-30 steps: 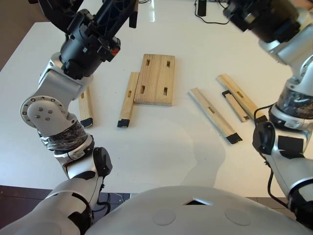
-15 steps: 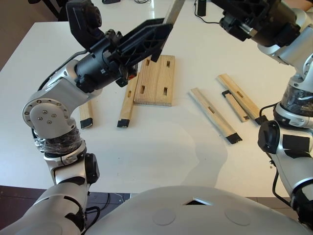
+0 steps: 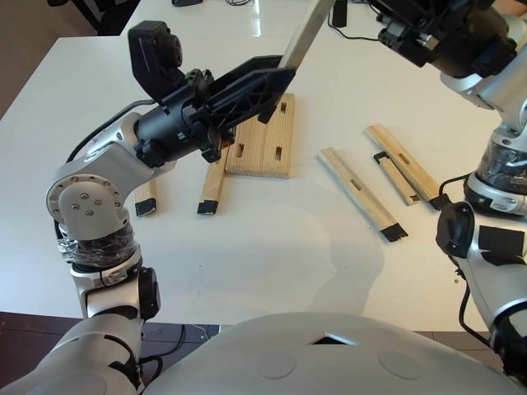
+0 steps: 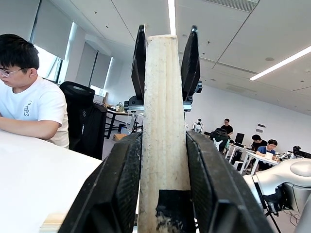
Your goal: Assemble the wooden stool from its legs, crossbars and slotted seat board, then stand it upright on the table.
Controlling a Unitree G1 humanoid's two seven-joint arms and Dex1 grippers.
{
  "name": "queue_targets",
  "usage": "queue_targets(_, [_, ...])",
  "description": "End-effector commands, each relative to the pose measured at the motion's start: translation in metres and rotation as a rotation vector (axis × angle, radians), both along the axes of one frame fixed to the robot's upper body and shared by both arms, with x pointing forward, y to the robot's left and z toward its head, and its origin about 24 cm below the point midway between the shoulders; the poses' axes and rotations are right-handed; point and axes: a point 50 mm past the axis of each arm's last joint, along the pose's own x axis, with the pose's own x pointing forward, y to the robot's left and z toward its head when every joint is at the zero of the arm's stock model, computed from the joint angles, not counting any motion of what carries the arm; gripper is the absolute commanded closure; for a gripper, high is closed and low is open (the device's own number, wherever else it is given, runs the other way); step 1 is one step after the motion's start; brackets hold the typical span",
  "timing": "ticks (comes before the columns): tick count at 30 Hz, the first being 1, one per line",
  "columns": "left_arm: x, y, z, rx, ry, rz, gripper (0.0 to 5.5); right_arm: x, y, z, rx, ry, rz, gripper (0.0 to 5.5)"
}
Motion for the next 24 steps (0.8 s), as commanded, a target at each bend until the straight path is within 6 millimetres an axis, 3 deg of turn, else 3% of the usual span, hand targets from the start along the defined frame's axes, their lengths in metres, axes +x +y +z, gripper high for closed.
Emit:
queue_targets(1, [-0.001, 0.0, -0.001, 0.021, -0.008, 0.022, 4.19, -0.002, 0.004, -0.008, -0.045, 0.016, 0.01, 4.16])
queue_targets(10, [0.002, 0.002, -0.007, 0.056, -0.004, 0.057, 4.19, -0.004, 0.002, -0.007, -0.031, 0.011, -0.009, 4.22])
queue_targets(12, [0.01, 0.003, -0.014, 0.12, 0.007, 0.136, 4.19, -0.005, 0.001, -0.008, -0.035, 0.006, -0.016, 4.22])
queue_targets(18, [0.023, 0.003, -0.05, 0.265, 0.077, 0.212, 3.21, -0.003, 0.002, -0.02, -0.105, -0.006, -0.086, 4.22])
queue_targets(20, [0.021, 0.004, -0.061, 0.34, 0.066, 0.243, 3.17, 0.0, 0.0, -0.026, -0.127, -0.006, -0.117, 4.22])
queue_targets(24, [0.011, 0.029, -0.112, 0.606, 0.086, 0.298, 3.17, 0.018, -0.024, -0.047, -0.262, -0.034, -0.317, 4.22])
